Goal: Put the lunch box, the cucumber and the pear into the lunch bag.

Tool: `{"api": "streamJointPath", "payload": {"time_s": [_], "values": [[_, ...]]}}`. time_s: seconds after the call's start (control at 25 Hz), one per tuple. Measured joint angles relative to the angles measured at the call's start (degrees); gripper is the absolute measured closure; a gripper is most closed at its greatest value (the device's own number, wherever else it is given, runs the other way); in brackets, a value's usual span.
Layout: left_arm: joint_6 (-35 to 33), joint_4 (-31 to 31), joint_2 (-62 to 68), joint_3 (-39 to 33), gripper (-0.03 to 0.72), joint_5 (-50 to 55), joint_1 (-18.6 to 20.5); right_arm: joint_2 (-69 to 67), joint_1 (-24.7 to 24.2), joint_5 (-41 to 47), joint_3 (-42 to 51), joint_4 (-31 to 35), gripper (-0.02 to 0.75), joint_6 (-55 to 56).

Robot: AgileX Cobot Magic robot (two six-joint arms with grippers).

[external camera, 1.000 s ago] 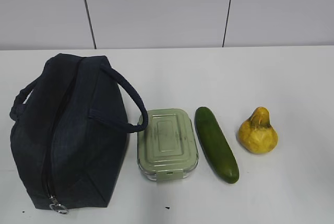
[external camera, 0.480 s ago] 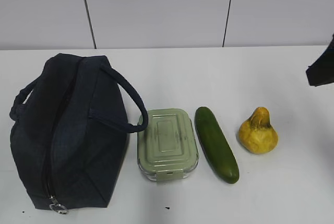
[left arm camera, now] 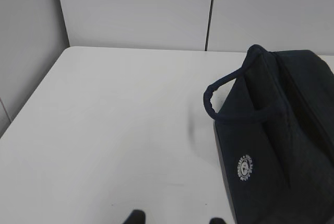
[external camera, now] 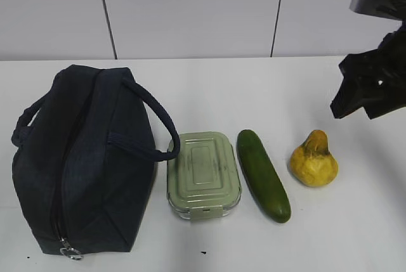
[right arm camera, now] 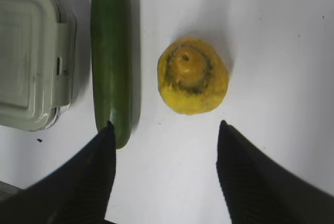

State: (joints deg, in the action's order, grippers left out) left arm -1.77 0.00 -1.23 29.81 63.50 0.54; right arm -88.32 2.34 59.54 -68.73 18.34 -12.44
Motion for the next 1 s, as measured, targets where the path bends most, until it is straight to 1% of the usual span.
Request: {"api": "streamJointPath", "payload": {"time_s": [0.16,0.24,0.32,0.36,0.48,0.6,0.72,1.0], "values": [[0.0,0.0,0.0,0.0,0.45,0.0,0.0,-5.5,0.5,0.2,-4.9,-0.1,0.264,-0.1],[0.0,0.0,0.0,0.0,0.45,0.0,0.0,-7.7,1.7,1.2,-7.6,-1.1,0.264,-0.1],[0.0,0.0,0.0,0.0,0.45,0.0,0.0,-10.0,3.4,2.5,-10.0,-3.7,0.264,0.5],[0.0,0.0,0.0,0.0,0.45,0.0,0.0,-11.6,4.8,3.7,-11.8,-6.3,0.264,2.5],[0.0,0.0,0.0,0.0,0.45,0.0,0.0,-14.8,6.5,6.4,-15.0,-10.1,0.264,6.3],[0.0,0.0,0.0,0.0,0.45,0.0,0.0,-17.9,6.6,9.2,-18.3,-10.9,0.264,7.6],[0.0,0.0,0.0,0.0,0.45,0.0,0.0,-20.5,6.6,10.0,-20.0,-11.4,0.264,8.4],[0.0,0.0,0.0,0.0,0.45,0.0,0.0,-24.8,6.6,10.1,-20.8,-11.9,0.266,9.1]]}}
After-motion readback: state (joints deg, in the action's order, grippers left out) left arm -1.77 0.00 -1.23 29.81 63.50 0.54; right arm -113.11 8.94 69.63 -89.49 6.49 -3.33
